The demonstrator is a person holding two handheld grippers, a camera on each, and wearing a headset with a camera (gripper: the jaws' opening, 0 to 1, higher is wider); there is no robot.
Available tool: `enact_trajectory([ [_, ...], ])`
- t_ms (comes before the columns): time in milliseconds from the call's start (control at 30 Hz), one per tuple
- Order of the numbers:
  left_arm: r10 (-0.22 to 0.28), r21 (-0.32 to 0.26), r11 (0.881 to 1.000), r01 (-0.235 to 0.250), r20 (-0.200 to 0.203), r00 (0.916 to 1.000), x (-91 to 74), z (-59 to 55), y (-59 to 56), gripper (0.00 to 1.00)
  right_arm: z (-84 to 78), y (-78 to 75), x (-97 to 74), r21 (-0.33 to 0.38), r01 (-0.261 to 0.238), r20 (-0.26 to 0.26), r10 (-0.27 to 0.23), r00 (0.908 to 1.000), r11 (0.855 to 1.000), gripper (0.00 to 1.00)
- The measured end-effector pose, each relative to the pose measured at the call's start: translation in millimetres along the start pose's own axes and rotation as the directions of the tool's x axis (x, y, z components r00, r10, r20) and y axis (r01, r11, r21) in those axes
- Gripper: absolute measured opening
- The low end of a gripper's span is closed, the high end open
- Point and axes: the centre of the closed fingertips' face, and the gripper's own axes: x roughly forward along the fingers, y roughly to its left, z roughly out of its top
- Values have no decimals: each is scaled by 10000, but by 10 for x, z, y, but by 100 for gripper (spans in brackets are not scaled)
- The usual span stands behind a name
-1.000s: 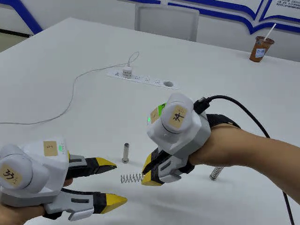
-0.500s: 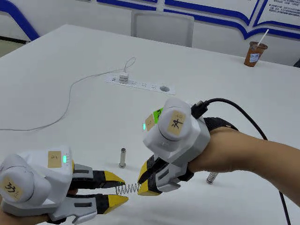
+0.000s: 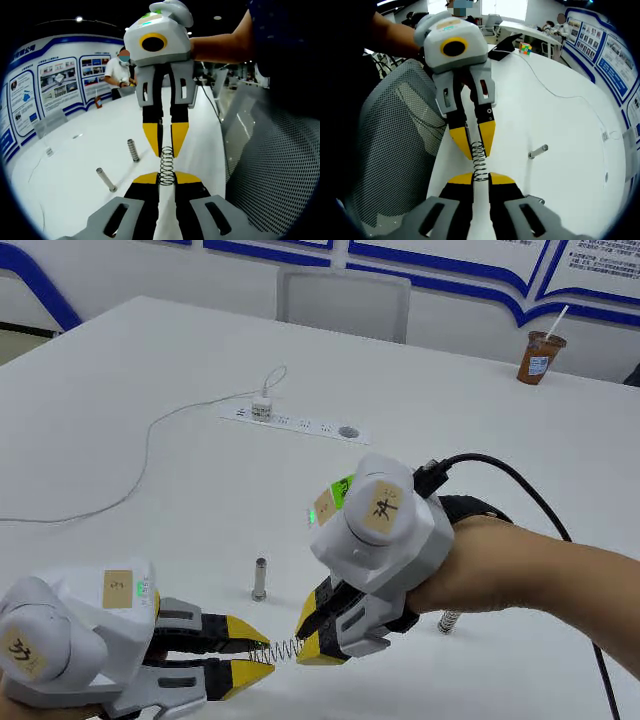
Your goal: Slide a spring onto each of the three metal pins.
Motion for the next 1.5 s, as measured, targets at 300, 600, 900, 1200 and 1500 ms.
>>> enact_trajectory([
  [300,25,-97,10000,-23,241,9997,-17,71,0,10,-29,8,38,53,-20,3,20,10000,10000,13],
  [600,45,-238,9997,-38,279,9996,-11,55,23,10,55,-15,-32,105,124,257,-127,9996,9999,12],
  [900,117,-357,9993,-106,312,9994,-2,36,46,10,226,-20,-92,-107,232,518,-226,9984,9997,12],
  [1200,277,-487,9985,-260,335,9991,-14,24,78,10,380,-14,-93,-374,179,666,-153,9977,9991,12],
  [1500,309,-578,9979,-288,365,9989,6,32,81,11,449,-15,-82,-547,169,635,-134,9979,9984,12],
])
